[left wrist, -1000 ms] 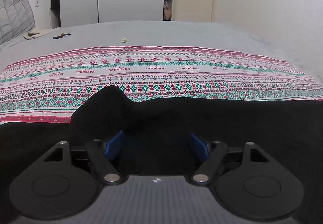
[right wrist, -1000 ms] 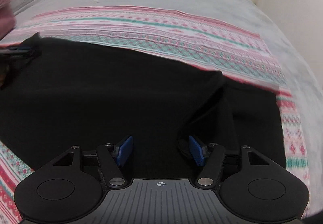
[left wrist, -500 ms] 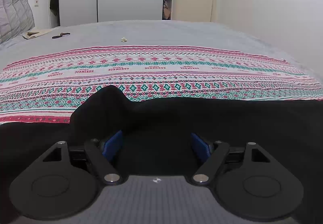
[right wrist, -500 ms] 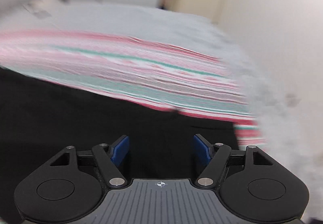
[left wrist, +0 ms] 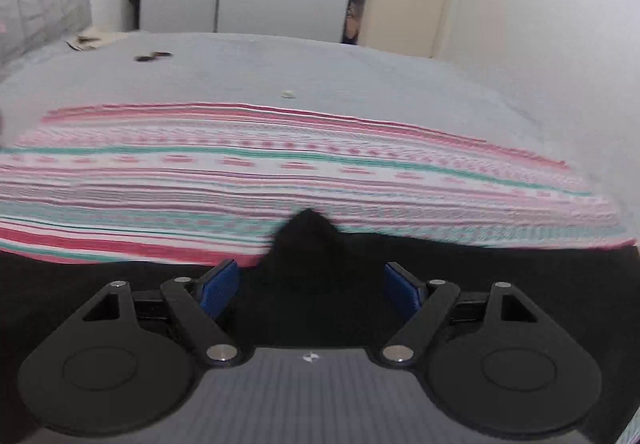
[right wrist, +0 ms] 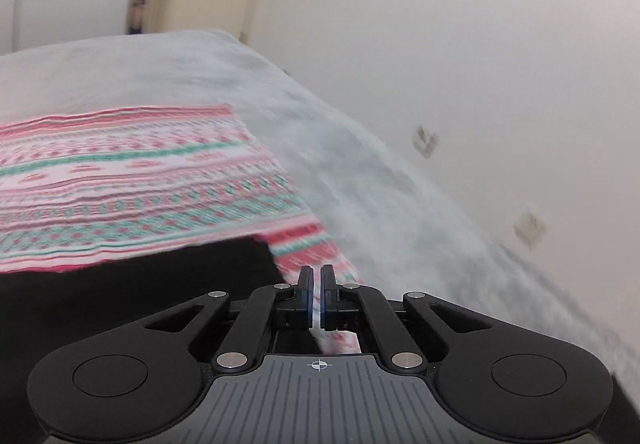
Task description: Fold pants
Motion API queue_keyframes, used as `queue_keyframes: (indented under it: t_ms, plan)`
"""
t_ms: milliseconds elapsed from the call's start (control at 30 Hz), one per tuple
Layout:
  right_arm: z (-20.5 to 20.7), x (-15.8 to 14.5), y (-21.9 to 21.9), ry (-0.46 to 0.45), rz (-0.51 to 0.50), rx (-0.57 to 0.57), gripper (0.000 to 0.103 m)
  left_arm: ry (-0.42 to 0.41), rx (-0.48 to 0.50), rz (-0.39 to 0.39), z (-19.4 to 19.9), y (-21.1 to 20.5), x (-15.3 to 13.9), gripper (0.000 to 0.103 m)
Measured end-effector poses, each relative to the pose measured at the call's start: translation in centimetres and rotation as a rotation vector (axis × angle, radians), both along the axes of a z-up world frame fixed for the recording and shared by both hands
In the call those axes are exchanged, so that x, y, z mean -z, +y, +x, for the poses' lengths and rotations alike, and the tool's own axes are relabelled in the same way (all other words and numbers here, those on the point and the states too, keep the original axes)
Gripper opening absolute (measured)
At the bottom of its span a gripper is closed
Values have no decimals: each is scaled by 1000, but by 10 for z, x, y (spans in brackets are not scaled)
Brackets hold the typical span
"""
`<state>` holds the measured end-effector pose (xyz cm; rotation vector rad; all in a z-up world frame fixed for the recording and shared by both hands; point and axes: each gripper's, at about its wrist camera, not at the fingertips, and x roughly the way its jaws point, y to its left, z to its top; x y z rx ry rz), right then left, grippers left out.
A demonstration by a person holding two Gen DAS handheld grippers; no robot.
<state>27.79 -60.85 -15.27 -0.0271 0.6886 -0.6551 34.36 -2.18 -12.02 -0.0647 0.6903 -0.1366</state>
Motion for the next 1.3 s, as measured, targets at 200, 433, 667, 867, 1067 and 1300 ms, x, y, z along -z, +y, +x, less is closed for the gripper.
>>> queue_keyframes:
  t_ms: [200, 433, 667, 867, 1067, 1300]
  plan:
    - [-17, 1, -14, -54, 191, -10, 30, -27, -126, 27, -35, 62, 2, 101]
    - [-17, -27, 24, -38, 167, -65, 37, 93, -274, -202, -32, 112, -1, 100]
    - [-29, -70, 127, -29, 134, -278, 58, 107, -378, -208, -59, 158, -11, 100]
    - [-50, -62, 242, 58, 167, -528, 67, 89, -533, -354, -91, 235, -25, 100]
    - [-29, -42, 318, 112, 113, -691, 67, 101, -608, -369, -87, 300, -26, 102]
    - [38, -42, 389, 112, 182, -825, 67, 144, -520, -536, -36, 320, -8, 103]
